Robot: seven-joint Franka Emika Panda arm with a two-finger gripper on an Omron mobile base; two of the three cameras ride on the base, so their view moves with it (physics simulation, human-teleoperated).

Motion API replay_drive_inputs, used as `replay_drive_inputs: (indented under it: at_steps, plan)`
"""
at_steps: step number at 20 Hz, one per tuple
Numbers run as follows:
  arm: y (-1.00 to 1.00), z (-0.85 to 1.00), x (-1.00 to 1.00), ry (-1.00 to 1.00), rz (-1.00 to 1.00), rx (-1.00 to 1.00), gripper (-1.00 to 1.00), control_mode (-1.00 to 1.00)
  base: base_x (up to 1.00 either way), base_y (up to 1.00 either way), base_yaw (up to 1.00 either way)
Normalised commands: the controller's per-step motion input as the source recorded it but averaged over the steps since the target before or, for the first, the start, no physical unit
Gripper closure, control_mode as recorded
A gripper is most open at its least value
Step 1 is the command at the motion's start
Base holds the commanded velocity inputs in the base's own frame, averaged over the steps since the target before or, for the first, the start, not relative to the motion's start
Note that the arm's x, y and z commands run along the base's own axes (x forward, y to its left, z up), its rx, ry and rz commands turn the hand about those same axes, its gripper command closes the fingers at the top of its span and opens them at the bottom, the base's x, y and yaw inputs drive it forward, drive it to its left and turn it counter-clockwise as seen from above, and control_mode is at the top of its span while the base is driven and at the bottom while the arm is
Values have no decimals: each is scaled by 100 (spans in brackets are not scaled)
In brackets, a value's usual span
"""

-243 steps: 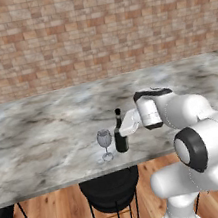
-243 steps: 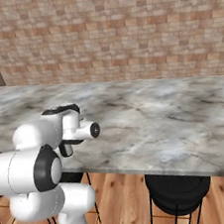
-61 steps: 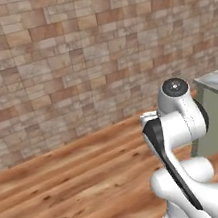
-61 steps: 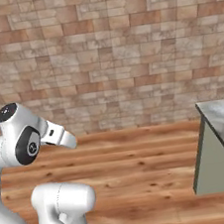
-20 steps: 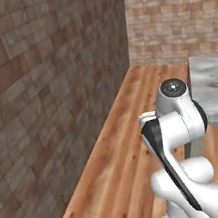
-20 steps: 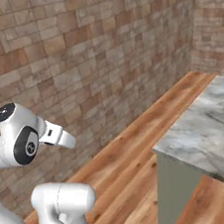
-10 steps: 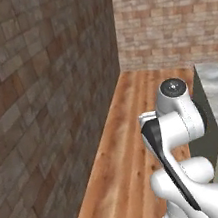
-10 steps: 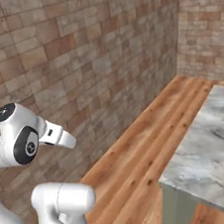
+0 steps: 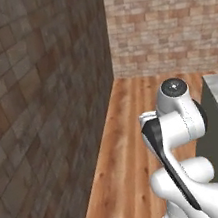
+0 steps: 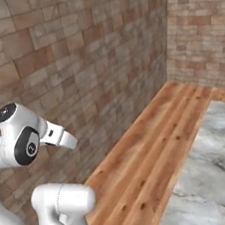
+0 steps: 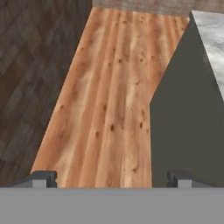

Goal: There is a wine glass and glass cup on the dining counter. Place the wine bottle next to the wine glass and the juice bottle next to the glass cup.

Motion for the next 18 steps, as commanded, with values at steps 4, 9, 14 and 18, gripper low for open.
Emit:
replay_drive_inputs:
  at_steps: [4,9,14,18]
  plan:
    - [0,0,0,0,0,0,-100,100,86,2,-13]
    - [0,0,0,0,0,0,-100,100,83,0,-15]
    - [0,0,0,0,0,0,-100,100,82,0,-16]
    - [0,0,0,0,0,0,-100,100,82,0,-14]
